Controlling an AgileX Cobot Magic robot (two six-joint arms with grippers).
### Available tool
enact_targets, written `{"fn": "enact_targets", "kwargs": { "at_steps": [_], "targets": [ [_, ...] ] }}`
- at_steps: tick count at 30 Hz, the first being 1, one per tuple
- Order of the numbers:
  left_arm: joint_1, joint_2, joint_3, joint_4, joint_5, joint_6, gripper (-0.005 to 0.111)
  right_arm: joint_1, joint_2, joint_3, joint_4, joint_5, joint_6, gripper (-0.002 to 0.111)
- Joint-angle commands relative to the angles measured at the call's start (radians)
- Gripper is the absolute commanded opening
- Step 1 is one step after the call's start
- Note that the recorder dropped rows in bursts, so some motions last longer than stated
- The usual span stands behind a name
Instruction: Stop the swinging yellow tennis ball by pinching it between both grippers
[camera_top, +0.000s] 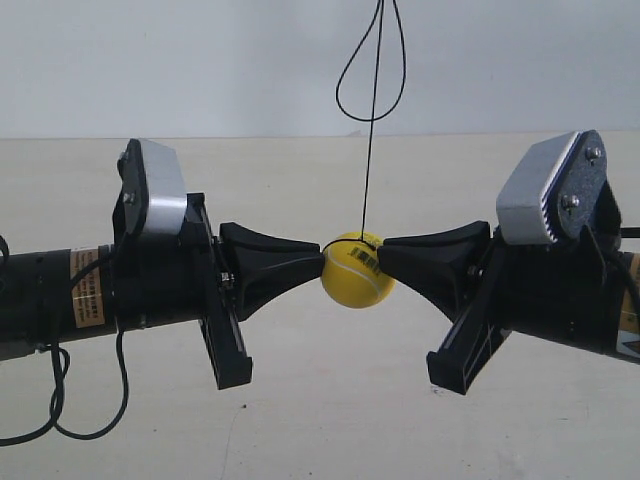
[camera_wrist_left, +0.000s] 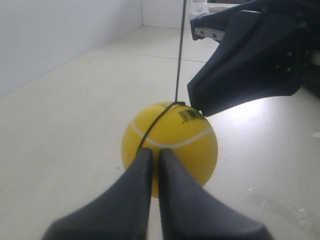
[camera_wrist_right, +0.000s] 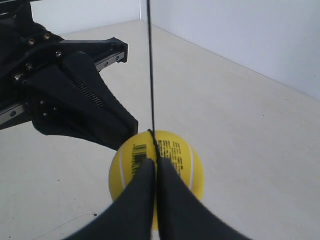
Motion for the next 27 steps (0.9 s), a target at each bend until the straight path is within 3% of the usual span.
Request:
{"fn": "enact_targets", "kwargs": {
  "at_steps": [1,8,17,27],
  "targets": [
    [-0.002,0.0,-0.003,-0.007,-0.015,0.005,0.005,0.001,0.0,-0.004,-0.006,0.002,-0.002,0.0],
    [-0.002,-0.019,-0.003,-0.007,-0.002,0.014,0.005,0.001,-0.002,-0.004,-0.006,0.01,-0.022,0.0],
    [-0.002,-0.153,0.012,-0.007,0.132,0.001,0.005,0.001,-0.004,-0.004,0.042,0.028,-0.057,0.0],
    [-0.002,-0.136,0.026,-0.019,0.104,-0.009,0.005,0.001,-0.004,-0.004,0.044,0.025,-0.031,0.0]
  ]
}}
